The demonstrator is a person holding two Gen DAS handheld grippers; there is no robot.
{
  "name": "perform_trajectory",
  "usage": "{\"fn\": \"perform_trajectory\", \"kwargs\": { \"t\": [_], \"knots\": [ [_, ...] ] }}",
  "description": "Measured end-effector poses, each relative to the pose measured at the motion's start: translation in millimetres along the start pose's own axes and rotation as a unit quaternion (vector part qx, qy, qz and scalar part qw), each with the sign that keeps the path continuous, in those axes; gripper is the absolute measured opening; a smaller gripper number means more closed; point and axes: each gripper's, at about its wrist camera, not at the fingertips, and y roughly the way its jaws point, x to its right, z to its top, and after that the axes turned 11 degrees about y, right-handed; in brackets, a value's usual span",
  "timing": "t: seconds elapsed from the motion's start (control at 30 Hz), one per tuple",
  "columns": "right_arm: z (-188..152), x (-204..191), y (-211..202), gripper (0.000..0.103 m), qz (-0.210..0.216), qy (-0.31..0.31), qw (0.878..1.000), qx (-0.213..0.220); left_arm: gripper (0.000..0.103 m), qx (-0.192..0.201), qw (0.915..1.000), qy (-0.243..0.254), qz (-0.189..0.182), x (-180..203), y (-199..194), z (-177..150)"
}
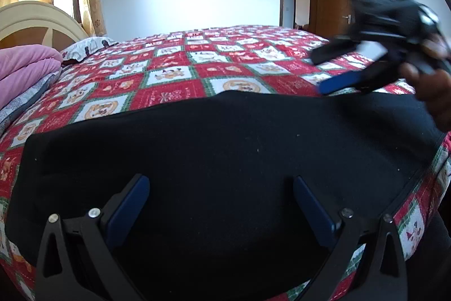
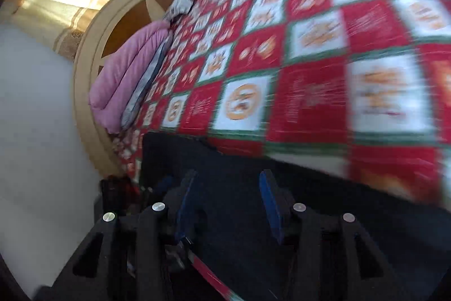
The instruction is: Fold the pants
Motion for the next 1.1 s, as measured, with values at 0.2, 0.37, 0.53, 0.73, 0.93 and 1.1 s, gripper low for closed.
{"fn": "perform_trajectory", "kwargs": {
  "t": [0.2, 0.37, 0.53, 0.73, 0.93, 1.1],
  "knots": [
    [25.2, -15.7, 54.2, 0.048, 0.008, 0.019, 0.998, -0.055, 0.103, 0.019, 0.9998, 0.003, 0.003, 2.1, -1.6, -4.3],
    [30.6, -20.3, 85.4, 0.048, 0.043, 0.047, 0.989, -0.134, 0.103, 0.026, 0.9996, 0.002, 0.004, 1.3, -2.0, -5.5],
    [33.1, -21.9, 103.5, 0.048, 0.086, 0.086, 0.979, -0.161, 0.103, 0.029, 0.9996, 0.003, 0.006, 2.2, -2.5, -6.5],
    [30.7, -26.4, 117.1, 0.017, 0.078, 0.093, 0.981, -0.151, 0.103, 0.032, 0.9995, 0.003, 0.007, 1.2, -2.5, -7.7],
    [34.1, -18.0, 104.3, 0.007, 0.086, 0.105, 0.985, -0.108, 0.103, 0.034, 0.9994, 0.004, 0.008, 1.0, -2.7, -8.0],
    [35.2, -46.4, 82.6, 0.005, 0.054, 0.032, 0.997, -0.044, 0.103, 0.033, 0.9994, 0.005, 0.008, 0.5, -2.1, -7.5]
  ]
}}
